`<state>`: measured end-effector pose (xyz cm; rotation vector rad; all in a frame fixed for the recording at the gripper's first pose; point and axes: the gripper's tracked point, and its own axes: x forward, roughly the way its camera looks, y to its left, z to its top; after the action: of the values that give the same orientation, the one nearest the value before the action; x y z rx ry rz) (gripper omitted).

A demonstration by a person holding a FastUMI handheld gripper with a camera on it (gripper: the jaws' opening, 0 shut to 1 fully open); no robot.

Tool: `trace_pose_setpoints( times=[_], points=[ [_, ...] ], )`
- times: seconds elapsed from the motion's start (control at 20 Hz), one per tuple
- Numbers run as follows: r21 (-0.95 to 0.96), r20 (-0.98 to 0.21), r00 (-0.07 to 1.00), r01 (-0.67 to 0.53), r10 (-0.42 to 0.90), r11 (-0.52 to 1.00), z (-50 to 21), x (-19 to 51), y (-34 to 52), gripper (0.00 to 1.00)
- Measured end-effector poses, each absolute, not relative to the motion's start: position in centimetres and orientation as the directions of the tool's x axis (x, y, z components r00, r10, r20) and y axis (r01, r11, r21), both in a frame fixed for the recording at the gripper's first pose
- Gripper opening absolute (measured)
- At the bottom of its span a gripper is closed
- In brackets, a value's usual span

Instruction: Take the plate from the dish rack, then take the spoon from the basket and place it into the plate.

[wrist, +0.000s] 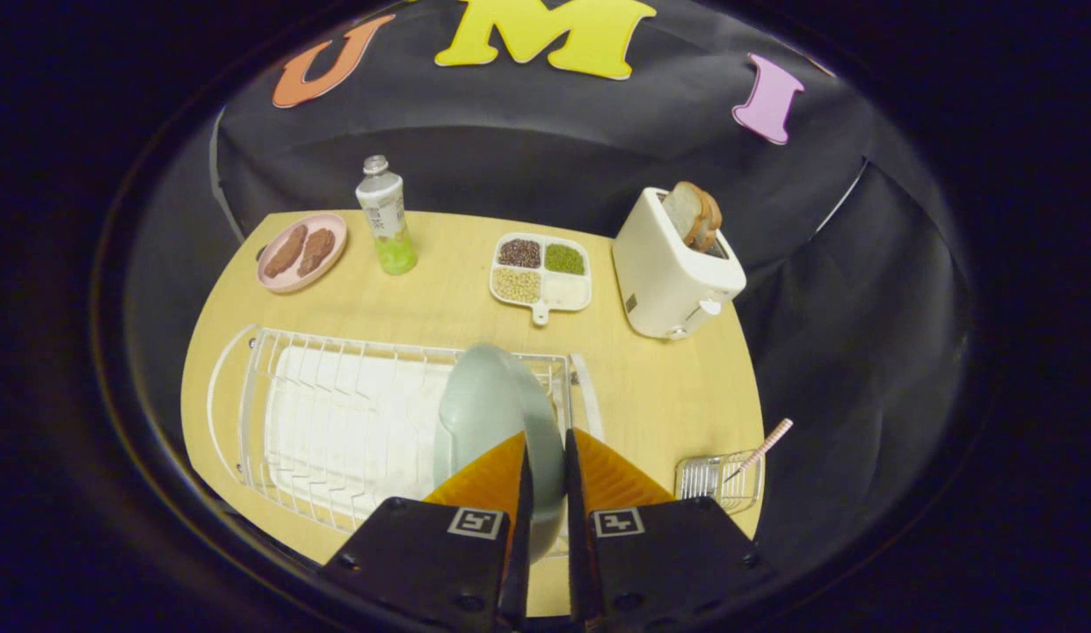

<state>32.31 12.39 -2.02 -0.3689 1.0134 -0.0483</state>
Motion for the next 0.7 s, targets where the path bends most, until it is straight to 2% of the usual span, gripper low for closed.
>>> trace_pose_setpoints(
  times=[0.15,0.3,0.7],
  points=[
    [-0.411,-0.794,0.525,-0.094,-0.306,0.907,-1.6,32.1,12.2,0.23],
    [-0.558,-0.703,0.582,-0.094,-0.409,0.825,-1.2,31.9,12.8,0.16],
    [-0.674,-0.573,0.65,-0.028,-0.499,0.738,-0.4,30.1,15.3,0.13]
  ],
)
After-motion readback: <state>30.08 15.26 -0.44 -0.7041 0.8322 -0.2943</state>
